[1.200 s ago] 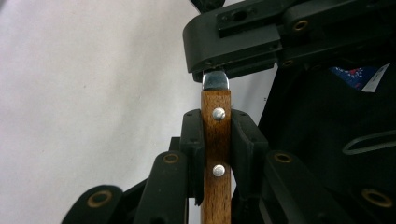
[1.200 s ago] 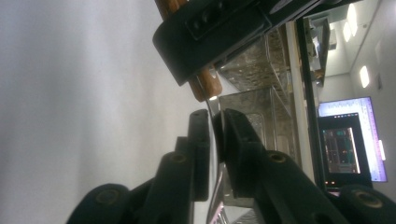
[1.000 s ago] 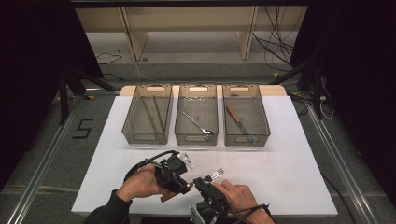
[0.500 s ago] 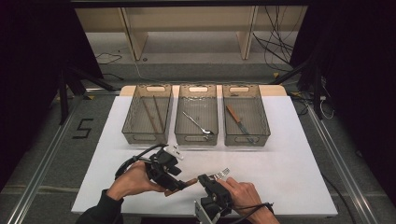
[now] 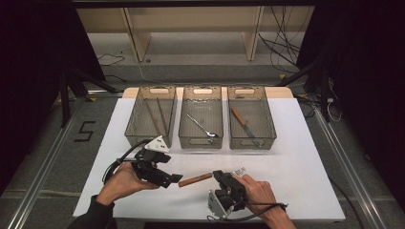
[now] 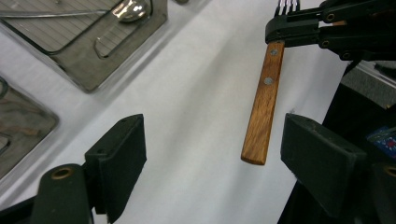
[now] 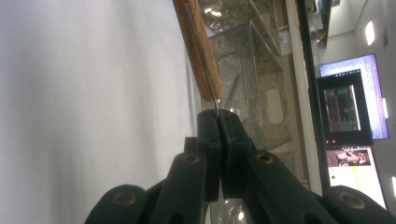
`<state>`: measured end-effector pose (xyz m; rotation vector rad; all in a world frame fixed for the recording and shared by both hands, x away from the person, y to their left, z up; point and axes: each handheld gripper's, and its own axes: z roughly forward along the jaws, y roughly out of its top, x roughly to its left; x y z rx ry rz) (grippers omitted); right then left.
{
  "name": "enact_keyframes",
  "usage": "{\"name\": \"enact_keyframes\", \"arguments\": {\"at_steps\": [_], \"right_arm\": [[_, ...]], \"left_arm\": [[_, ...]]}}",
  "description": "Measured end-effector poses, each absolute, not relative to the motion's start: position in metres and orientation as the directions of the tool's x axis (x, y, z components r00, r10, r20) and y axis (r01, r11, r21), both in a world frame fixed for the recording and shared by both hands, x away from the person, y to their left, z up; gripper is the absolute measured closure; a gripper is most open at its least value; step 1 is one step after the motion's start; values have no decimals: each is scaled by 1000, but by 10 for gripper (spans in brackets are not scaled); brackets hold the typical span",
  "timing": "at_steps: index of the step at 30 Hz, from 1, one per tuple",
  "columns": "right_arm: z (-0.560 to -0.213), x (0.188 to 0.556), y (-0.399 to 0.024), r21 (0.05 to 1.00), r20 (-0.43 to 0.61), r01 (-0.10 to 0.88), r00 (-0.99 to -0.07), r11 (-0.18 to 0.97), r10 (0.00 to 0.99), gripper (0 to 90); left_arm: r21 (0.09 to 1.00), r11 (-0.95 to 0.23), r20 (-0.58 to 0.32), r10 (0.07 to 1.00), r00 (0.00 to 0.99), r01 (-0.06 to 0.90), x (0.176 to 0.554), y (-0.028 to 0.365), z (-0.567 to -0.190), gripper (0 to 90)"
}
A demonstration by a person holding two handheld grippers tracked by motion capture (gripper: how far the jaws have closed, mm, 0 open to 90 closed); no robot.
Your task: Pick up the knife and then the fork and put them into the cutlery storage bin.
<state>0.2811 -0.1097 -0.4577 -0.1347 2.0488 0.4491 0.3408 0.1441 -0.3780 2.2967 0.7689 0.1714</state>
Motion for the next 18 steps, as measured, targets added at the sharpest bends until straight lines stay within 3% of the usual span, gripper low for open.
{"name": "enact_keyframes", "arguments": {"at_steps": [10,18], "right_arm": [[-442,304,-128,329,-816,-159,-543,931,196,889],[-416,333,-145,449,-712,1,-604,894,358,888]], "left_arm": [[729,-479,-120,614,780,489,339,160,-380,184],[739,-447,-136,634,761,504,337,168,-392,162]]}}
